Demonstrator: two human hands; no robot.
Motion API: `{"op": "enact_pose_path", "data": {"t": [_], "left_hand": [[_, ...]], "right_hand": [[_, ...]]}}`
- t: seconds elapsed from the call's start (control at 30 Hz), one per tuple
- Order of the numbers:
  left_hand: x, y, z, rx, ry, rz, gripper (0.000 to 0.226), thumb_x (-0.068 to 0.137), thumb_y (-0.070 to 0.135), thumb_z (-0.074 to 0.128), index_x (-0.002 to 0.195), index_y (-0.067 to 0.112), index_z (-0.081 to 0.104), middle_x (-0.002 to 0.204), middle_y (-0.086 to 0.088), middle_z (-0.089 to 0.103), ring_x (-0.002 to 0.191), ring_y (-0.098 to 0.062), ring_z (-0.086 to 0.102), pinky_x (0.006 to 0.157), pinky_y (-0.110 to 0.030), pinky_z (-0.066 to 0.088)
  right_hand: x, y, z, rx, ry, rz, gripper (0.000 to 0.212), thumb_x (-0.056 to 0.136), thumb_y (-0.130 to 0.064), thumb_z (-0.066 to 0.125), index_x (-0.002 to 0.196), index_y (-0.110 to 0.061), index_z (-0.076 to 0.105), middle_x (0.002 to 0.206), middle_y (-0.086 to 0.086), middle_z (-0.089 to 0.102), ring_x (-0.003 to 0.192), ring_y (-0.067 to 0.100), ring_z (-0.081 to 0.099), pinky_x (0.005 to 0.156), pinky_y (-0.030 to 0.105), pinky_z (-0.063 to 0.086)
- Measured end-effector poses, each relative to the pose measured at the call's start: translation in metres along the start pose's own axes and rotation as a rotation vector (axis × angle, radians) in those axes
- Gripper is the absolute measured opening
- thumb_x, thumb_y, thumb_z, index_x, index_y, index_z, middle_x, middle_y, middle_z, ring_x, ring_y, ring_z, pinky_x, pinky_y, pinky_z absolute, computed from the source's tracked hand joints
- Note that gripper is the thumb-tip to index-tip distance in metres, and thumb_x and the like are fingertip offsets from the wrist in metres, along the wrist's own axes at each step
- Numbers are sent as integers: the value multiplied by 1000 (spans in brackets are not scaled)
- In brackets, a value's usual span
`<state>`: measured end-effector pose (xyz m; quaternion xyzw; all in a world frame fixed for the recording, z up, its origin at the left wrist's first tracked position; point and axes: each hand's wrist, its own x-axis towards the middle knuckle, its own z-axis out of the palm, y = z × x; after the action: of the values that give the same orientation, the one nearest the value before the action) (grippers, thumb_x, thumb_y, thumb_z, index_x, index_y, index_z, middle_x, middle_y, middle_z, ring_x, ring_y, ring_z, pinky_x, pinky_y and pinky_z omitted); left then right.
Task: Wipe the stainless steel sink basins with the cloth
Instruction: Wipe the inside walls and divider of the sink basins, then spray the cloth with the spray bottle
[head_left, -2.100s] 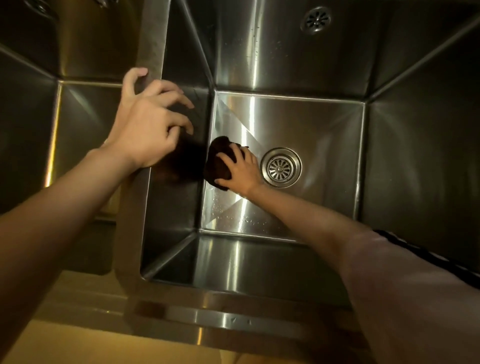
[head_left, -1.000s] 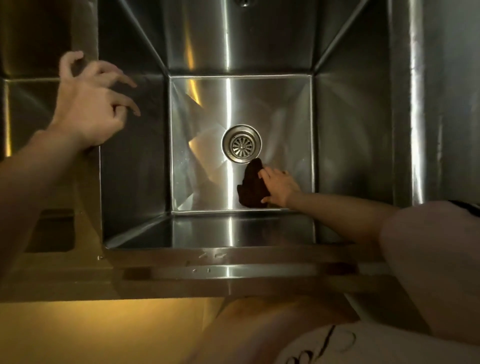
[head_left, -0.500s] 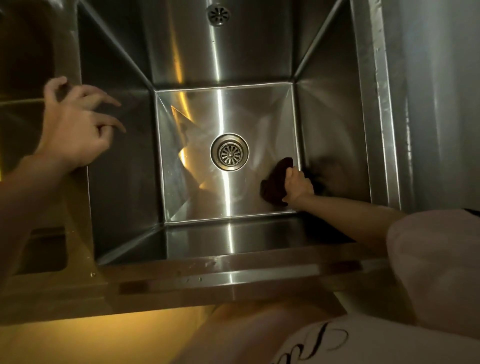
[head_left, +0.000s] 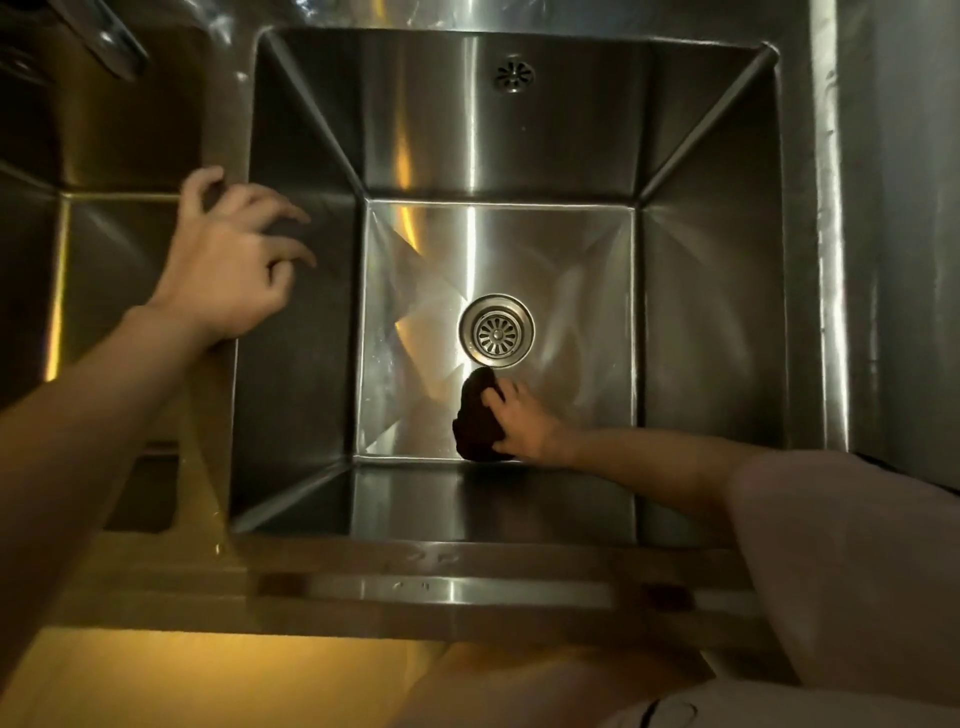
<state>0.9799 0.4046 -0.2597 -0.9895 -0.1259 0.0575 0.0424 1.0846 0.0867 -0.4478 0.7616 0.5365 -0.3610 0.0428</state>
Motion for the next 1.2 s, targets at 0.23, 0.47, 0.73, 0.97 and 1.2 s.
{"op": "enact_pose_path", "data": {"t": [0.23, 0.47, 0.73, 0.97, 1.2], "left_hand": [[-11, 13, -11, 96, 5, 79, 33, 80, 13, 65, 112, 8, 68, 121, -16, 62, 124, -36, 47, 112, -60, 13], [-41, 51, -18, 32, 34, -109, 34, 82, 20, 66, 115, 12, 66, 121, -11, 63, 124, -31, 48, 113, -61, 12], [-67, 109, -30, -206, 9, -360, 33, 93, 26, 52, 122, 13, 62, 127, -9, 59, 125, -27, 48, 115, -51, 18], [-85, 138, -55, -322, 89, -517, 37, 97, 34, 49, 125, 13, 60, 129, -9, 58, 124, -27, 47, 110, -45, 27], [-100, 145, -90, -388, 130, -550, 42, 96, 37, 50, 132, 15, 54, 137, -8, 52, 130, -26, 42, 110, -45, 28]], "right_hand": [[19, -24, -34, 186, -12, -72, 58, 72, -22, 75, 122, -13, 48, 127, 10, 46, 108, 29, 53, 84, 33, 46], [-3, -29, -81, 397, 162, -16, 54, 64, -16, 79, 112, -13, 55, 115, 9, 54, 101, 28, 56, 83, 35, 48], [-54, -36, -136, 617, 381, 131, 57, 59, -22, 84, 109, -23, 57, 116, 1, 59, 104, 18, 54, 81, 24, 42], [-107, -46, -166, 715, 556, 212, 56, 58, -28, 83, 106, -35, 54, 104, -12, 53, 95, 9, 52, 78, 25, 45], [-150, -58, -201, 801, 710, 248, 55, 57, -31, 82, 103, -39, 54, 105, -12, 59, 97, 12, 58, 82, 33, 52]]}}
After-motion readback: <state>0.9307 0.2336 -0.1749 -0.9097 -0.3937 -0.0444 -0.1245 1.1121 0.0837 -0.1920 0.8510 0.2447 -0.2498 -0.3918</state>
